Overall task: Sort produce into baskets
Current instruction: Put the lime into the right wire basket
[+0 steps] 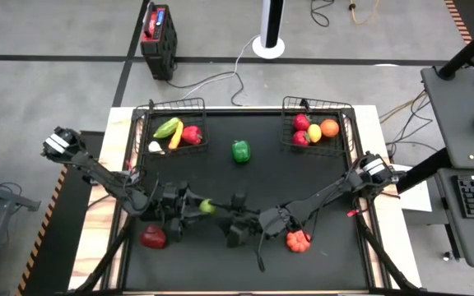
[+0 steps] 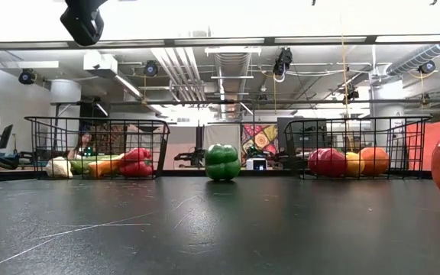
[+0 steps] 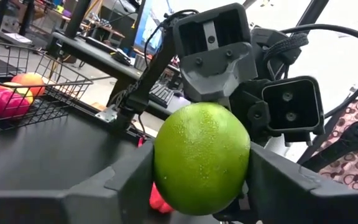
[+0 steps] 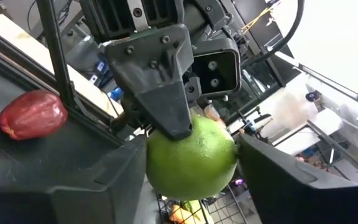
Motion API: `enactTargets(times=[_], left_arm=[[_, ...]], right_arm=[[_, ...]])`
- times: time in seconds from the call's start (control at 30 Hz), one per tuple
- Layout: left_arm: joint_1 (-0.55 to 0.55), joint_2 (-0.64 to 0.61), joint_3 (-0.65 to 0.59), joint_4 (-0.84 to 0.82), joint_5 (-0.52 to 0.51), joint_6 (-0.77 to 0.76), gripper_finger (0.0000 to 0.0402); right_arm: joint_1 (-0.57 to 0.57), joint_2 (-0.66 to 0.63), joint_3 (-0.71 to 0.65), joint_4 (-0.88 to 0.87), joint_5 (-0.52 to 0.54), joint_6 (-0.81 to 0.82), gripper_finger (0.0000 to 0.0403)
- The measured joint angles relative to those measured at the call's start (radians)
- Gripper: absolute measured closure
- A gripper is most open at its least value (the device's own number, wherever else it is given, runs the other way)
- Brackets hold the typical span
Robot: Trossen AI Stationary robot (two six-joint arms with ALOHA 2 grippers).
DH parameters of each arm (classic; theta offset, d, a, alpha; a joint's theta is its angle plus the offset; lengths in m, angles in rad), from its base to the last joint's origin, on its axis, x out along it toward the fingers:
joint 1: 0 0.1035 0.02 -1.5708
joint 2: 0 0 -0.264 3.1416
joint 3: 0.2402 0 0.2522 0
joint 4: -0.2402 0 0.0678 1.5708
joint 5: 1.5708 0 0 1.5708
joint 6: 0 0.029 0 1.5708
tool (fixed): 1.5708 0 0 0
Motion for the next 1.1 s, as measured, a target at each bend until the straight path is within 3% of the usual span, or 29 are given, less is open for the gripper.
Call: enactTargets(times=[0.1, 0.3, 0.8, 1.1], left_arm=[[0.0, 0.0, 0.0, 0.002, 0.004, 0.001, 0.0174], [0.0, 0.0, 0.0, -0.001, 0.004, 0.01, 0.0208], [0.0, -0.001, 0.004, 0.031, 0.009, 0.001, 0.0207], [0.0, -0.002, 0.004, 0.028, 0.009, 0.003, 0.0207]], right_arm=[[-0.006, 0.0, 0.0, -0.004, -0.007, 0.002, 0.0196], [-0.009, -0.001, 0.0, -0.004, -0.013, 0.016, 0.0214], [-0.014, -0.001, -0.001, -0.02, -0.007, 0.039, 0.0105], [-0.027, -0.001, -0.001, -0.026, -0.01, -0.001, 0.0094]])
